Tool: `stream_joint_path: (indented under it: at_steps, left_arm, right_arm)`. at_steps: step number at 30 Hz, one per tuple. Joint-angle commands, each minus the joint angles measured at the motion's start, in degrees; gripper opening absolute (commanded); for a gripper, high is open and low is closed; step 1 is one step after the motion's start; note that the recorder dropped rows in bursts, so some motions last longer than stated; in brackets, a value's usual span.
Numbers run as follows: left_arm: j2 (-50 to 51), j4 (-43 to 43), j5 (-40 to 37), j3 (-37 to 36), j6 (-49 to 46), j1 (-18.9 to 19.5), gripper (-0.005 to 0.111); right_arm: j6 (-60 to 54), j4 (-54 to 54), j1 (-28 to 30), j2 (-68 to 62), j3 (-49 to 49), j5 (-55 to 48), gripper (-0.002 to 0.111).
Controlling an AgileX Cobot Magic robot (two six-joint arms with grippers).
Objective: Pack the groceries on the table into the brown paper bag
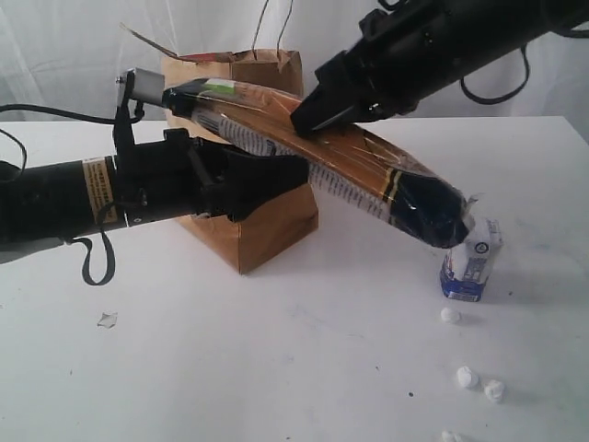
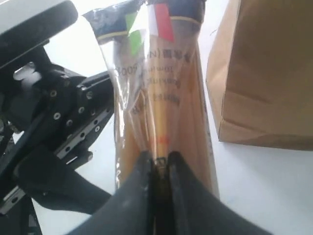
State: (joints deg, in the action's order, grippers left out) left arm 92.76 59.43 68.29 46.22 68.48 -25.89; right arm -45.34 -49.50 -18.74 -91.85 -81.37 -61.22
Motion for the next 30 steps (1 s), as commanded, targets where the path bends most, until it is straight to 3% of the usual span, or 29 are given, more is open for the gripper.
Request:
stream_joint_path:
  at_steps: [1, 14, 21, 27, 30]
  left_arm:
    - [-1.5, -11.9, 1.7, 1.2, 2.4, 0.5, 0.077]
    - [-1.5, -14.9, 1.7, 1.2, 4.8, 0.5, 0.077]
    - [-1.5, -12.3, 1.7, 1.2, 4.8, 0.5, 0.077]
    - [-1.8, 9.3, 0.3, 1.2, 12.1, 0.5, 0.073]
    - [-4.3, 31.8, -15.7, 1.2, 19.6, -1.3, 0.062]
  right_arm:
    - [0.8, 0.3, -0.7, 7.1, 5.7, -8.7, 0.000]
    - [-10.7, -6.5, -0.7, 5.2, 10.8, -8.7, 0.000]
    - [-10.4, -5.8, -0.7, 4.9, 10.8, -8.3, 0.000]
    - [-5.2, 4.4, -0.7, 4.9, 10.8, -7.9, 0.000]
    - [3.6, 22.1, -0.7, 4.9, 10.8, -7.1, 0.000]
